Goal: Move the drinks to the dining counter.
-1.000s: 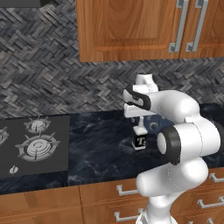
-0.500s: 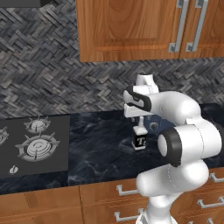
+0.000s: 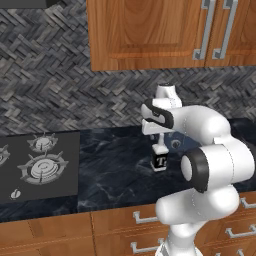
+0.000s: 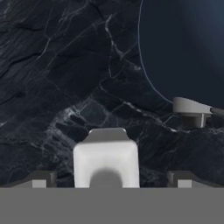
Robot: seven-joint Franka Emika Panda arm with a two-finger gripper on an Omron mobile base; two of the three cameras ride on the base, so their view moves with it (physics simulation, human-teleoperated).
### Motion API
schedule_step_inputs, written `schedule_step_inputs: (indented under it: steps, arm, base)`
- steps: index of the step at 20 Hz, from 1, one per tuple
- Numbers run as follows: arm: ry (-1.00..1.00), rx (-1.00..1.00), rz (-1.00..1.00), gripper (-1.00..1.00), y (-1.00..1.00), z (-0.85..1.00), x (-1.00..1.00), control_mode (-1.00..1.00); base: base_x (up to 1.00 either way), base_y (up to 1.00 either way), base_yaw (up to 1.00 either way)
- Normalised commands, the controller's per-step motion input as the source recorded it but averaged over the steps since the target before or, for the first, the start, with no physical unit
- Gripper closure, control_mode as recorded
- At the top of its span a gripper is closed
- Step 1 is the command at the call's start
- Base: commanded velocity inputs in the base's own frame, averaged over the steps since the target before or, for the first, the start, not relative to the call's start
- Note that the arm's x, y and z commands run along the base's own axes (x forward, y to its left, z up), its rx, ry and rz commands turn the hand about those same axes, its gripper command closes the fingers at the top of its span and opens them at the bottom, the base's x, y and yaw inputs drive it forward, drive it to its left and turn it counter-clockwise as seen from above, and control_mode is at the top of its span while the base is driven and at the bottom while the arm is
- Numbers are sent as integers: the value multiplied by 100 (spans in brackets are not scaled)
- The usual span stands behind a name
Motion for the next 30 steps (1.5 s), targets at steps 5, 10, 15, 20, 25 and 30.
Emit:
schedule_step_inputs:
  steps: [5,10,15,20,25,30]
  arm:
    - [0,0,0,-100,0,0,-7,-100]
    - [-2,0,0,-100,0,2,-4,-100]
    - [-3,0,0,-100,0,16,-1,-100]
    - [0,0,0,-100,0,5,-11,-100]
    - [0,0,0,-100,0,0,-26,-100]
    - [0,0,0,-100,0,0,-2,-100]
  base:
    - [0,0,0]
    - [0,0,0]
    - [0,0,0]
    - [0,0,0]
    - [0,0,0]
    - [0,0,0]
